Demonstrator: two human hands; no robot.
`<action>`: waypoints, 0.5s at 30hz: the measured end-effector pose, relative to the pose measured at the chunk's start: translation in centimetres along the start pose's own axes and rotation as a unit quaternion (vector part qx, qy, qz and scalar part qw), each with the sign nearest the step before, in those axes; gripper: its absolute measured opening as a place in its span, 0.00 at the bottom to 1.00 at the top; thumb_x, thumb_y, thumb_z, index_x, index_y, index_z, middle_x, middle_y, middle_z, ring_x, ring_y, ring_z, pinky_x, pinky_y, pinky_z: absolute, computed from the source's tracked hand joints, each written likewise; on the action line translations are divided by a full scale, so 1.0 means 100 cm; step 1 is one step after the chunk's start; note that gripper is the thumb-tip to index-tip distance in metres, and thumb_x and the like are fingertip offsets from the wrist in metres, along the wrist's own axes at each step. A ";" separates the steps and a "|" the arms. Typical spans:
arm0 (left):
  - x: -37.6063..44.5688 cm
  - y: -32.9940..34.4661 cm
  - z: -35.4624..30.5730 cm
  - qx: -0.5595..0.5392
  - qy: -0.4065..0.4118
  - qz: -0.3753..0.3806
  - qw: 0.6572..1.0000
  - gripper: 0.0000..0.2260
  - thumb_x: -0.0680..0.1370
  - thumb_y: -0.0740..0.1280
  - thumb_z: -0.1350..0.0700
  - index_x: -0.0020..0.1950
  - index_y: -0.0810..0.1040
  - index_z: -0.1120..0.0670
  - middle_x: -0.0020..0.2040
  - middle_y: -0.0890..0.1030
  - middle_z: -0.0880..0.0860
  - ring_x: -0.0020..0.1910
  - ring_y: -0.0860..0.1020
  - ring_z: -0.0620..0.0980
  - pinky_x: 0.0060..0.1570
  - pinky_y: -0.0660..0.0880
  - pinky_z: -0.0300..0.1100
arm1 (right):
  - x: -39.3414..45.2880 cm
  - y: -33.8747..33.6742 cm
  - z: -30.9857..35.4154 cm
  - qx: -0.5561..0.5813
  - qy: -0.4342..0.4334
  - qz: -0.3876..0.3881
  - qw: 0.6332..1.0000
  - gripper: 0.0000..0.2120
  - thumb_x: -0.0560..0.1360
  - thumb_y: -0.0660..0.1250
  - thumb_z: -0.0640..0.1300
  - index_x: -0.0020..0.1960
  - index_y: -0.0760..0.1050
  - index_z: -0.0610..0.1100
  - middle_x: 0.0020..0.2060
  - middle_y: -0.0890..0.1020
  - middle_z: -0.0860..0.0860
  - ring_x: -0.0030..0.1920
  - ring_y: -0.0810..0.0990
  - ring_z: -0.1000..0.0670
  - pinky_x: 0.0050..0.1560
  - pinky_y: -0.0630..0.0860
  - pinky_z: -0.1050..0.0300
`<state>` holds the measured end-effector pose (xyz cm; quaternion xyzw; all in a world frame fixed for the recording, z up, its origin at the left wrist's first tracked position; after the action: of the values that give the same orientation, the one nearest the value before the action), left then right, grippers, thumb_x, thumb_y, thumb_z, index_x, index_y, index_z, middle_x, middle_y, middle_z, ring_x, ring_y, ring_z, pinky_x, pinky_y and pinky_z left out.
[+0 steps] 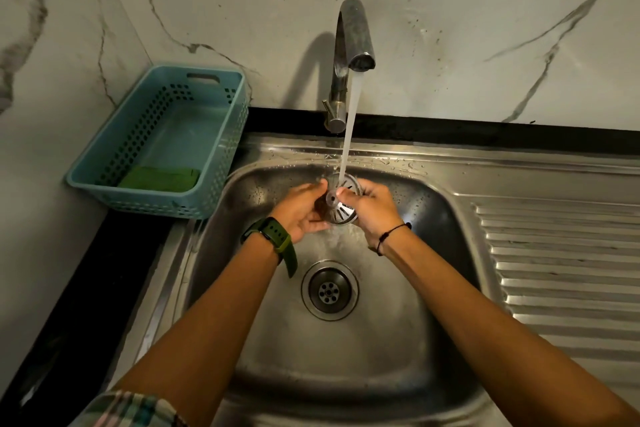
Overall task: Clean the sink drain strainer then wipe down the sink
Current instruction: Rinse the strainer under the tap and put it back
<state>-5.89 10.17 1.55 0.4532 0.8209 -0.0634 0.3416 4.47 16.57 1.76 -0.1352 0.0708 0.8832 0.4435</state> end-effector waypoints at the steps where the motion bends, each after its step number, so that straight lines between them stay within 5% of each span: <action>1: -0.001 -0.002 0.001 -0.001 0.000 -0.016 1.000 0.15 0.78 0.61 0.53 0.61 0.72 0.59 0.62 0.76 0.61 0.55 0.76 0.57 0.55 0.74 0.53 | 0.001 0.003 -0.001 0.070 0.051 0.004 0.996 0.05 0.75 0.64 0.36 0.47 0.79 0.40 0.42 0.82 0.44 0.41 0.80 0.49 0.42 0.79 0.59; 8: -0.001 -0.009 0.005 -0.083 -0.012 -0.066 0.994 0.13 0.77 0.62 0.56 0.60 0.72 0.60 0.62 0.76 0.62 0.50 0.77 0.55 0.47 0.77 0.49 | 0.016 0.014 -0.003 0.204 0.221 -0.028 0.953 0.15 0.79 0.60 0.44 0.60 0.73 0.35 0.56 0.79 0.38 0.60 0.77 0.39 0.58 0.75 0.45; 11: 0.002 -0.008 0.006 -0.149 0.004 -0.079 0.986 0.14 0.78 0.62 0.57 0.61 0.71 0.61 0.61 0.76 0.62 0.52 0.77 0.56 0.46 0.76 0.48 | 0.025 0.013 0.004 0.152 0.209 -0.023 0.966 0.06 0.77 0.62 0.39 0.46 0.76 0.38 0.44 0.80 0.41 0.51 0.78 0.41 0.59 0.75 0.44; 15: 0.002 -0.002 0.009 -0.248 -0.016 -0.077 0.965 0.11 0.79 0.59 0.58 0.59 0.72 0.61 0.59 0.77 0.60 0.56 0.76 0.56 0.45 0.75 0.48 | 0.037 0.008 0.014 0.082 0.190 -0.022 0.978 0.12 0.75 0.60 0.32 0.36 0.76 0.41 0.37 0.78 0.44 0.38 0.77 0.45 0.56 0.75 0.46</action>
<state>-5.69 9.81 0.63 0.2883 0.8378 0.1092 0.4505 1.43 19.27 1.94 -0.2656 0.2230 0.8226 0.4506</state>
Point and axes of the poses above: each hand's wrist, its own x-axis towards the middle knuckle, its own y-axis out of the palm, z = x × y, the point moved 1 cm from there along x, towards the middle knuckle
